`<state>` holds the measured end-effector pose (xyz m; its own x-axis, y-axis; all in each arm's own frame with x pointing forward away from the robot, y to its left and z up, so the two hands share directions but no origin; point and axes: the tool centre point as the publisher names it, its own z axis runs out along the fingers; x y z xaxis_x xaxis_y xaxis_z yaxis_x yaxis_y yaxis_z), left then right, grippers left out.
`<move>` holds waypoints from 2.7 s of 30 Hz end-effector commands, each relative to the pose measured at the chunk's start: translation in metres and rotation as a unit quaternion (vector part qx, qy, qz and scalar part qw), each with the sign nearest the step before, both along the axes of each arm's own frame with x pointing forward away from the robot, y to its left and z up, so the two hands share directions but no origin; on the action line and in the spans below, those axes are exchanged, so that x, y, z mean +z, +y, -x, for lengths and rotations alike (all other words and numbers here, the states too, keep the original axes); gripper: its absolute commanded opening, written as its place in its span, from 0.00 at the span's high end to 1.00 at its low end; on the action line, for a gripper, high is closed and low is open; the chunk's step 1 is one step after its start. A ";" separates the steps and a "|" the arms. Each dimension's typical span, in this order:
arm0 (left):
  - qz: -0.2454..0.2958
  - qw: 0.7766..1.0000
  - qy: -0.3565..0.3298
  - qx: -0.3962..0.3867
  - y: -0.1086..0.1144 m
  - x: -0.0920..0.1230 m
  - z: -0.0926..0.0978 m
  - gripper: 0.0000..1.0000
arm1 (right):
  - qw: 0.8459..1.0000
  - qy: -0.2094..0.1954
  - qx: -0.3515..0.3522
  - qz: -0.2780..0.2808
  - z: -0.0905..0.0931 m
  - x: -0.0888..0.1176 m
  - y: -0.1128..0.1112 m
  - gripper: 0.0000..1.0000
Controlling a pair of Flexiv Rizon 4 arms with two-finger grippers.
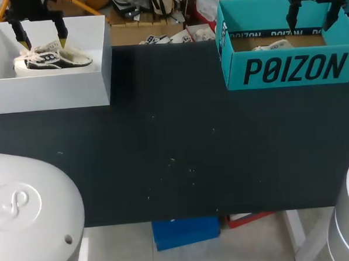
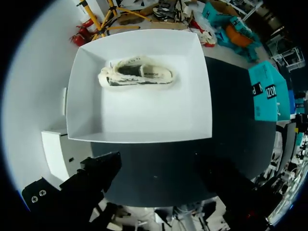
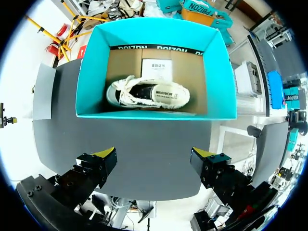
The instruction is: Take the shoe out of the shoebox, open the shoe tongue, remove and reinsert the insole, then place the shoe into the shoebox
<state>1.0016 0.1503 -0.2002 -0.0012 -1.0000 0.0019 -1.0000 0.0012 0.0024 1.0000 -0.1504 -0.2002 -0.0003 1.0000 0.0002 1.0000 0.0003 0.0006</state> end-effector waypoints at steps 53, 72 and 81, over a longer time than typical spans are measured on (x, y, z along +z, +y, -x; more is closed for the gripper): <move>-0.024 0.834 -0.059 -0.548 0.075 -0.043 -0.066 0.27 | 1.000 0.000 0.000 0.000 0.000 0.000 0.000 0.00; -0.017 0.766 -0.037 -0.642 0.085 -0.101 -0.137 0.38 | 1.000 0.000 0.000 0.000 0.000 0.000 0.000 0.00; -0.008 0.733 -0.031 -0.679 0.072 -0.121 -0.158 0.30 | 1.000 0.000 0.000 0.000 0.000 0.000 0.000 0.00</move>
